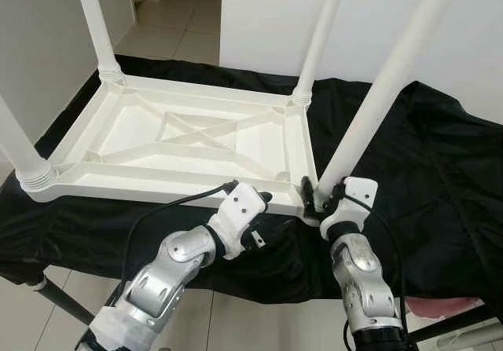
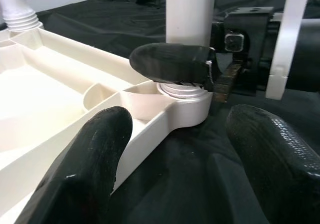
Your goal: Building children table
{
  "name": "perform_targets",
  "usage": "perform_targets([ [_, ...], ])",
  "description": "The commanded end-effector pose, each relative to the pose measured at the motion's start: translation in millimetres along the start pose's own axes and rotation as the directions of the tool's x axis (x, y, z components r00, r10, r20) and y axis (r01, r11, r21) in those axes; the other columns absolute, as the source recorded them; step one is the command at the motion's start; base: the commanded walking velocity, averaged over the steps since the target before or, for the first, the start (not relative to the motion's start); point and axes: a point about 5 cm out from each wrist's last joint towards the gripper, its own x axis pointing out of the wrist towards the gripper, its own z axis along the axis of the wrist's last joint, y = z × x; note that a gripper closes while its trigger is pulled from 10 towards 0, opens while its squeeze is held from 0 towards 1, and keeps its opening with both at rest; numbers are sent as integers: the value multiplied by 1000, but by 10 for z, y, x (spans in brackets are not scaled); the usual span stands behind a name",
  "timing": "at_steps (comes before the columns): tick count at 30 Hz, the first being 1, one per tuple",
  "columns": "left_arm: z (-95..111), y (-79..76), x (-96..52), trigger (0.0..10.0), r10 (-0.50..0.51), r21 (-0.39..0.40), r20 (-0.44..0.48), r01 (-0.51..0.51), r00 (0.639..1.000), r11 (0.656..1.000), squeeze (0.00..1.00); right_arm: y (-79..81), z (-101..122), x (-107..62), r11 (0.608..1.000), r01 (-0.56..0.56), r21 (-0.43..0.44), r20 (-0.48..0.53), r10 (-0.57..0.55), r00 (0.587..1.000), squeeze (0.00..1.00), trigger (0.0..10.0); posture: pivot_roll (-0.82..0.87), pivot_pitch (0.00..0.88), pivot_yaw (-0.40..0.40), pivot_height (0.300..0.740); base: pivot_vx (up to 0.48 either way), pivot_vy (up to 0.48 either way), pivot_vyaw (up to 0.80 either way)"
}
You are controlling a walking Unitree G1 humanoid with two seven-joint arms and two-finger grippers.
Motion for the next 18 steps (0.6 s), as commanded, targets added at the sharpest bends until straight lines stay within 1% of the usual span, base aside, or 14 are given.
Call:
perform_targets([
  [1,-17,-66,-18,10000,-111,-1,-9,111,994,994,0,-81,31,-32,1000,-25,2,18,25,1000,1000,10000,5,0,-101,740,0,0,0],
  [2,-17,-66,-18,10000,-111,-1,-9,111,994,994,0,-81,31,-32,1000,-25,2,18,25,1000,1000,10000,5,0,-101,740,0,0,0],
  [3,-16,-59,-16,10000,-111,0,-9,111,994,994,0,-127,40,-41,998,-64,-6,21,65,998,792,10000,5,0,-101,740,0,0,0],
  [5,-16,-59,-16,10000,-111,0,-9,111,994,994,0,-127,40,-41,998,-64,-6,21,65,998,792,10000,5,0,-101,740,0,0,0],
  [6,-15,-52,-15,10000,-110,0,-10,110,994,994,0,-169,52,-41,992,-119,-32,28,120,992,0,10000,0,0,-96,740,0,0,0],
  [8,-8,-57,-3,10000,-113,-3,-8,113,994,994,0,-260,85,-4,972,-221,-75,32,224,974,0,10000,-10,0,-91,740,0,0,0],
  [10,-3,-75,10,10000,-121,-4,-8,121,993,993,0,-311,116,54,958,-269,-97,34,273,961,0,10000,-12,0,-88,740,0,0,0],
  [11,-3,-75,10,10000,-121,-4,-8,121,993,993,0,-311,116,54,958,-269,-97,34,273,961,0,10000,-12,0,-88,740,0,0,0],
  [15,6,-85,28,10000,-125,-2,-6,125,992,992,0,-318,139,113,938,-329,-113,24,334,942,0,10000,-11,0,-90,740,0,0,0],
  [17,6,-85,28,10000,-125,-2,-6,125,992,992,0,-318,139,113,938,-329,-113,24,334,942,0,10000,-11,0,-90,740,0,0,0],
  [18,11,-83,34,10000,-126,-1,-5,126,992,992,0,-303,156,165,916,-381,-125,15,386,922,0,10000,-9,0,-90,740,0,0,0],
])
